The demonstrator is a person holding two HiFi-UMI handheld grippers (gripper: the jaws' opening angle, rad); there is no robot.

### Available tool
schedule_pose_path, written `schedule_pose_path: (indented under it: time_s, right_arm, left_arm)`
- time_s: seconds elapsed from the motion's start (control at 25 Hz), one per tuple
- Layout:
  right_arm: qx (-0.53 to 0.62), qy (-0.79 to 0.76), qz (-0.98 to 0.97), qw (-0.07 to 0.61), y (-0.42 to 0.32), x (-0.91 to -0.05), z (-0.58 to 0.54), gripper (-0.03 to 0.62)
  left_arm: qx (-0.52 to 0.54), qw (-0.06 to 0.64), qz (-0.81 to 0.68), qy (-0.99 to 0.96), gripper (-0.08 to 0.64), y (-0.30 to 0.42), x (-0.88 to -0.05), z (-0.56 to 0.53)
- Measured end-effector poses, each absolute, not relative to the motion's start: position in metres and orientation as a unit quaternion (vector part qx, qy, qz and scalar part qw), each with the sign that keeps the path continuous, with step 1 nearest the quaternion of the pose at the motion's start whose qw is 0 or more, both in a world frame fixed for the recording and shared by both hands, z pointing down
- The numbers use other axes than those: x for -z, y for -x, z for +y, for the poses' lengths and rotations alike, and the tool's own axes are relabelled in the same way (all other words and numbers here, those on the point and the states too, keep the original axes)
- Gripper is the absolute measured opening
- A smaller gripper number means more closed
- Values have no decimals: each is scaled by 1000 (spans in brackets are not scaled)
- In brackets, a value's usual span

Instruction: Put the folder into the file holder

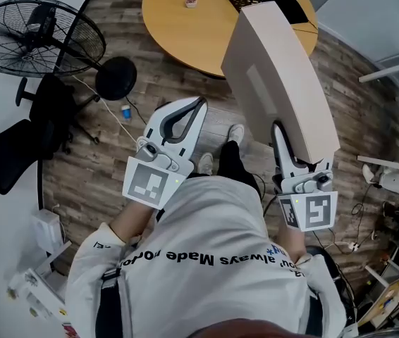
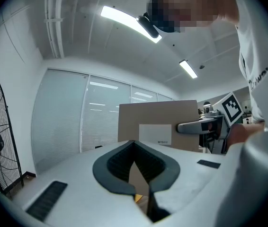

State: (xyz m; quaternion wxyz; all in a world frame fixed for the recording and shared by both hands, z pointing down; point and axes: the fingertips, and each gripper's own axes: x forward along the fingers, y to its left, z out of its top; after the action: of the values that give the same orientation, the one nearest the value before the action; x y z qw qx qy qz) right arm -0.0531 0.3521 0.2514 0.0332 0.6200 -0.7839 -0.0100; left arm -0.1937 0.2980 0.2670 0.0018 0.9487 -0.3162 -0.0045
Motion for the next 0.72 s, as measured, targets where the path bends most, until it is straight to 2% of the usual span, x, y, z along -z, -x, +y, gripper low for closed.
schedule_pose_path:
  time_s: [0.72]
  right_arm:
    - [6,-620,-785,16,-31,-250,282,285]
  left_arm:
    - [-9,-6,-320,-947,23,113,-263,225]
